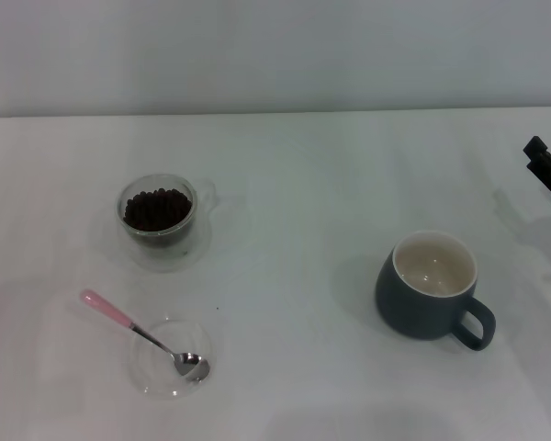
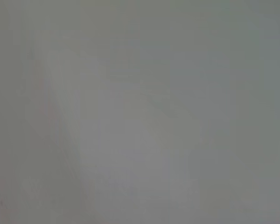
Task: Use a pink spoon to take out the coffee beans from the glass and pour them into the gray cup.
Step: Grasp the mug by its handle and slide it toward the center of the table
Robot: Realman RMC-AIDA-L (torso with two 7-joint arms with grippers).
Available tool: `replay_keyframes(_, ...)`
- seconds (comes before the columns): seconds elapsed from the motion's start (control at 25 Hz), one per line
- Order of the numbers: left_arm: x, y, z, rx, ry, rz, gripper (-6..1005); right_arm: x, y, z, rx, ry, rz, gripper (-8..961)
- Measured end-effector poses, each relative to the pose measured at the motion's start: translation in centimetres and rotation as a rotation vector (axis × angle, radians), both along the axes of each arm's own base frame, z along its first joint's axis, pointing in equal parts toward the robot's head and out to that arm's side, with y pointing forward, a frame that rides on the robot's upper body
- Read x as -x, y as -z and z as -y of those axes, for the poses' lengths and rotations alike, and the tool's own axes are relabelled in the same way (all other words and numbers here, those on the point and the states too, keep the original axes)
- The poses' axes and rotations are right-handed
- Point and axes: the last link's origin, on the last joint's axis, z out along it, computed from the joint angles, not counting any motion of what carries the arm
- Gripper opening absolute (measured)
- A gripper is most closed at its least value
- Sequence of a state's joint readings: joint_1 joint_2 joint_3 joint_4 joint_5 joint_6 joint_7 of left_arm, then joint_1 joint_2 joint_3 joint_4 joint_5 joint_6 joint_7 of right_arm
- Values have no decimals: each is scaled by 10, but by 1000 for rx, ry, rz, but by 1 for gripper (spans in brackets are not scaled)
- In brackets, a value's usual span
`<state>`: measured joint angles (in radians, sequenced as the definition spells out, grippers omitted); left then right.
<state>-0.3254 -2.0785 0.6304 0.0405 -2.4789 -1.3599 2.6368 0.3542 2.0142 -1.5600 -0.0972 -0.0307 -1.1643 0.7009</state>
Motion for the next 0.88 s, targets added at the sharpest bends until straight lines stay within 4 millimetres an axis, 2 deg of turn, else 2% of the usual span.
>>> replay_keyframes(0.88,0,0,1,-4,0,2,831,-1,-2,0,-11,5,4,882)
